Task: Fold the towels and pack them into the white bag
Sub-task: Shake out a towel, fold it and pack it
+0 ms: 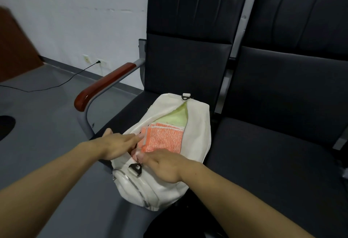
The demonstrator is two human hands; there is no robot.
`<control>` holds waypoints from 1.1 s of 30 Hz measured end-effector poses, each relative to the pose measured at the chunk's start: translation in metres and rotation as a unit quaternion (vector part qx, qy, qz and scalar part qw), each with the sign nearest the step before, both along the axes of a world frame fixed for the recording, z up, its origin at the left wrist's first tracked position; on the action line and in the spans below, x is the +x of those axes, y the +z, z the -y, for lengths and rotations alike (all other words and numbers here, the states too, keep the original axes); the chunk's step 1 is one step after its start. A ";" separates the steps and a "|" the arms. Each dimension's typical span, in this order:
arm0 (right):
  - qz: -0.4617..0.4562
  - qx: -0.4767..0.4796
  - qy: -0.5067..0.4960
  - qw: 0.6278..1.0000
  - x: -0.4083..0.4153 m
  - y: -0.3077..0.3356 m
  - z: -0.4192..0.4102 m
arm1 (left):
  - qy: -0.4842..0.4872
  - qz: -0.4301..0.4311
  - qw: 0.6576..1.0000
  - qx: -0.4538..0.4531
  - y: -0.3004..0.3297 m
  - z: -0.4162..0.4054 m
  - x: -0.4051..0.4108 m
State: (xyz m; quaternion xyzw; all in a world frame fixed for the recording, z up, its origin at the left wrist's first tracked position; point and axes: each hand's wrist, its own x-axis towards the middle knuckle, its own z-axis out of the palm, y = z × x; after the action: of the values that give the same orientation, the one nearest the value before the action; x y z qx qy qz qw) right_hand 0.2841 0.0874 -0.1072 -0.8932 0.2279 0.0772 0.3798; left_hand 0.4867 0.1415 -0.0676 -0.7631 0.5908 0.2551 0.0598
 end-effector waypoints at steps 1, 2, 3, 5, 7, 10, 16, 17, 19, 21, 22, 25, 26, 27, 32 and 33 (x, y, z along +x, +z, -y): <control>-0.027 0.009 -0.010 1.000 0.001 0.001 0.001 | 0.002 -0.006 0.999 -0.034 0.003 0.000 0.004; -0.046 0.023 -0.021 0.998 0.003 0.000 0.002 | 0.009 -0.027 0.997 -0.073 0.006 -0.001 0.006; -0.053 0.042 -0.033 0.997 0.003 0.001 0.003 | 0.005 -0.045 0.993 -0.111 0.010 0.000 0.006; -0.052 0.062 -0.054 0.995 0.006 -0.001 0.005 | -0.025 -0.068 0.984 -0.162 0.016 0.001 0.000; -0.038 0.073 -0.071 0.994 0.007 -0.005 0.010 | -0.061 -0.058 0.981 -0.174 0.020 0.001 -0.010; 0.013 0.028 -0.079 0.996 -0.005 0.002 0.016 | -0.063 -0.045 0.981 -0.180 0.014 0.001 -0.015; -0.012 -0.234 -0.078 0.969 -0.058 0.048 0.052 | -0.060 -0.025 0.976 -0.209 0.017 0.013 -0.026; -0.003 -0.238 -0.101 0.966 -0.067 0.053 0.058 | -0.053 -0.022 0.974 -0.219 0.018 0.015 -0.027; 0.024 -0.236 -0.135 0.962 -0.081 0.058 0.064 | -0.046 -0.006 0.970 -0.238 0.019 0.020 -0.030; 0.054 -0.217 -0.158 0.962 -0.092 0.059 0.064 | -0.043 0.005 0.961 -0.273 0.024 0.025 -0.037; 0.074 -0.199 -0.170 0.962 -0.097 0.059 0.062 | -0.039 0.002 0.956 -0.290 0.029 0.029 -0.044; 0.119 -0.180 -0.205 0.955 -0.117 0.053 0.061 | -0.036 -0.030 0.951 -0.306 0.048 0.040 -0.076; 0.117 -0.178 -0.217 0.952 -0.127 0.051 0.061 | -0.040 -0.035 0.952 -0.301 0.052 0.043 -0.089; 0.111 -0.178 -0.230 0.950 -0.139 0.050 0.061 | -0.045 -0.038 0.954 -0.295 0.054 0.046 -0.102; 0.035 -0.189 -0.271 0.943 -0.232 0.046 0.057 | -0.083 -0.076 0.952 -0.283 0.037 0.060 -0.200; 0.016 -0.193 -0.279 0.940 -0.255 0.045 0.056 | -0.100 -0.075 0.955 -0.267 0.031 0.064 -0.224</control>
State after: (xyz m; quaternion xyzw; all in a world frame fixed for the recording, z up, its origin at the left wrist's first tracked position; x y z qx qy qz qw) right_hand 0.0288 0.0311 -0.0623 -0.8510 0.4727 -0.0919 0.2096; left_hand 0.2624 0.0778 -0.0365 -0.6669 0.7134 0.1373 -0.1657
